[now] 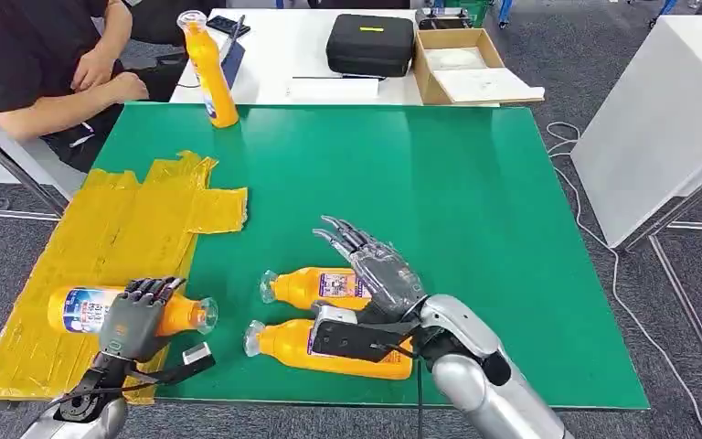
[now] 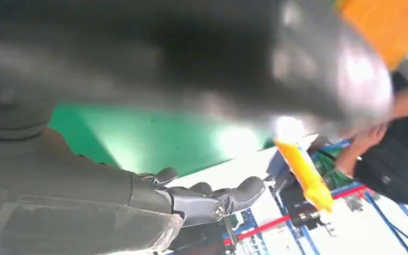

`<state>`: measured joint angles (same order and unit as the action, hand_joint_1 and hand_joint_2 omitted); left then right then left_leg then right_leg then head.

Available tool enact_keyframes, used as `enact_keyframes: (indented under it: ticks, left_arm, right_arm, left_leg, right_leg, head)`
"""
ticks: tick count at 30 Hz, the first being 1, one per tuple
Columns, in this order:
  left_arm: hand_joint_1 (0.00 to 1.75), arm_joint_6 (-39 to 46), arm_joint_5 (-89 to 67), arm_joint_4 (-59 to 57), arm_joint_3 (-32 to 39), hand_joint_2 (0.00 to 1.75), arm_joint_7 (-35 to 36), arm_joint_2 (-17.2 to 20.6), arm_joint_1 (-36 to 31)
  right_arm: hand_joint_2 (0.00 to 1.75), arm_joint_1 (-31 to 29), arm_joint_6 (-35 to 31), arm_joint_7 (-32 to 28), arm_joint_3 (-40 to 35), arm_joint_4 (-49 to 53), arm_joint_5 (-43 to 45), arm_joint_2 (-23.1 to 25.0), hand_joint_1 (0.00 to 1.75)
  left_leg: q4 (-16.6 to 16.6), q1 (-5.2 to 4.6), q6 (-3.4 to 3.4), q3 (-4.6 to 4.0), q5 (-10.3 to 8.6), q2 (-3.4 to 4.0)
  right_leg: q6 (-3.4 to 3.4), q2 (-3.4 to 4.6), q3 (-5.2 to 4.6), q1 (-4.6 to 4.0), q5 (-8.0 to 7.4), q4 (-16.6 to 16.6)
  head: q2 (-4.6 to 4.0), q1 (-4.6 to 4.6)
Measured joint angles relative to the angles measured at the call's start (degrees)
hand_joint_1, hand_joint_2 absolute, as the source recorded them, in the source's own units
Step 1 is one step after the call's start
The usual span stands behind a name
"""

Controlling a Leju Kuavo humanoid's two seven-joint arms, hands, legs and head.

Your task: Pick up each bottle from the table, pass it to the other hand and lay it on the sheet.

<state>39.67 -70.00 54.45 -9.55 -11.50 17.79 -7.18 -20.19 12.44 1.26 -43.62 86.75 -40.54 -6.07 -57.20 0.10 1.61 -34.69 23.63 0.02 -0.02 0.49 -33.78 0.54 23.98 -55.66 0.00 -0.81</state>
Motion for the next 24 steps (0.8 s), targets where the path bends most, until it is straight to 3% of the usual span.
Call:
enact_keyframes:
  ticks: [5, 10, 19, 24]
  left_arm:
    - [0.00, 0.33, 12.52, 3.42, 0.74, 0.00, -3.81, -0.02, 3.47]
    - [0.00, 0.33, 24.76, 13.04, 4.57, 0.00, -9.04, -0.22, 8.48]
    - [0.00, -6.07, 53.21, 25.59, 11.05, 0.00, -16.67, -2.77, 8.81]
    - [0.00, -7.30, 58.33, 27.69, 13.20, 0.00, -18.21, -3.50, 6.70]
  right_arm:
    - [1.75, 3.53, -3.80, 7.18, -2.73, 3.82, -5.41, -5.24, 0.00]
    - [1.75, 6.55, -5.69, 9.26, -4.96, 5.80, -11.53, -9.49, 0.00]
    - [1.75, 10.18, -3.85, 13.52, -9.09, 6.06, -17.77, -11.46, 0.00]
    - [1.75, 10.93, -3.59, 13.89, -9.99, 5.75, -17.77, -11.44, 0.00]
  left_leg:
    - [0.00, -0.01, 0.00, -0.03, 0.02, 0.04]
    - [0.00, -0.03, -0.04, -0.05, 0.10, 0.02]
    - [0.01, 0.04, -0.07, -0.02, 0.06, 0.02]
    - [0.01, 0.04, -0.07, -0.01, 0.06, 0.03]
  right_leg:
    - [0.01, 0.02, -0.02, 0.01, 0.00, 0.01]
    - [0.01, 0.01, -0.04, 0.01, 0.02, 0.05]
    - [-0.02, 0.01, -0.01, -0.03, 0.00, 0.03]
    - [-0.03, 0.01, 0.00, -0.03, 0.00, 0.02]
  head:
    - [0.00, 0.02]
    - [0.00, 0.02]
    - [0.00, 0.02]
    - [0.00, 0.02]
